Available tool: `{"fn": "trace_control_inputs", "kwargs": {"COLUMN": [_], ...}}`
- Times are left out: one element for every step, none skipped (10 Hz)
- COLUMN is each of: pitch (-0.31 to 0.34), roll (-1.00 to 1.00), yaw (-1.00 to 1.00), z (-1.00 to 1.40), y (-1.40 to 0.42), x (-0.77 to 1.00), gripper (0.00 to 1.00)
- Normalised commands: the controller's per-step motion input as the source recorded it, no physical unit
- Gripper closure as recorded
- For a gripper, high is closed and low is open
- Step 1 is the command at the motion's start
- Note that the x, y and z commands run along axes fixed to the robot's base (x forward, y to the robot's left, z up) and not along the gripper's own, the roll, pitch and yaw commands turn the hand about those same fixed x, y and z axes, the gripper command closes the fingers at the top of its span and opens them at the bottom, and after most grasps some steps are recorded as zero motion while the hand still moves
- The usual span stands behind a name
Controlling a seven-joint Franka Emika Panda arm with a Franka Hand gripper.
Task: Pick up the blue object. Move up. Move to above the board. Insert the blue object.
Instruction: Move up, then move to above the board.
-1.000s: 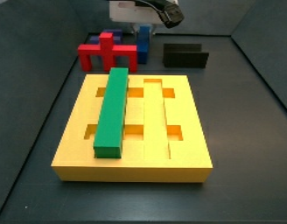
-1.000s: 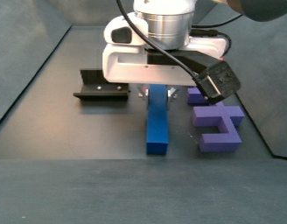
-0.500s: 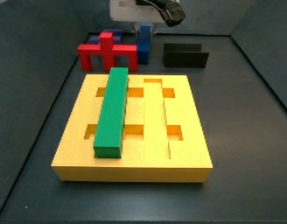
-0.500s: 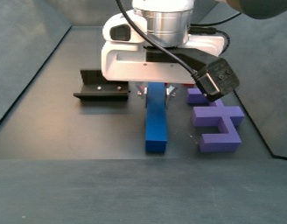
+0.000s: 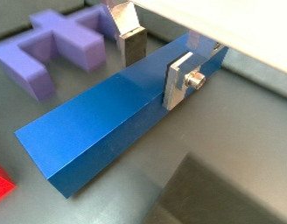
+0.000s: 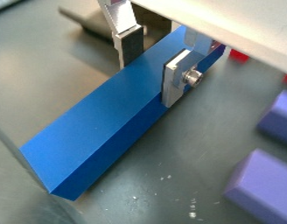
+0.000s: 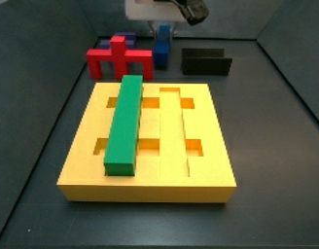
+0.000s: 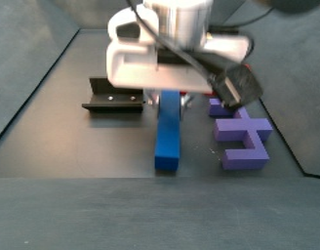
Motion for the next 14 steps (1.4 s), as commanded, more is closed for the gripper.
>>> {"fn": "trace_control_inputs", "kwargs": {"pitch": [0.049,0.022,0.000,0.035,0.053,0.028,0.042,0.074,0.072,0.069,0.070,0.374,0.337,0.238], "roll": [0.02,0.06,0.00,-0.01,0.02,0.05,0.03,0.01,0.01,0.01,0.00,-0.08,-0.04,0.00], "yaw": [0.06,0.04,0.00,-0.01,-0.01,0.00,0.00,0.00,0.01,0.00,0.00,0.20,0.19,0.14], "z": [0.56,0.20,1.40,1.40,1.40,1.40,1.40,1.40,0.85,0.35,0.19,0.17,0.16,0.16], "y": [0.00,0.00,0.00,0.00,-0.01,-0.01,0.00,-0.01,-0.01,0.01,0.00,-1.40,-1.40,-1.40], "x": [-0.10,-0.03,0.00,-0.02,-0.03,0.01,0.01,0.00,0.02,0.04,0.04,-0.07,-0.07,-0.07], "gripper": [1.00,1.00,1.00,1.00,1.00,1.00,1.00,1.00,1.00,1.00,1.00,1.00,1.00,1.00]}}
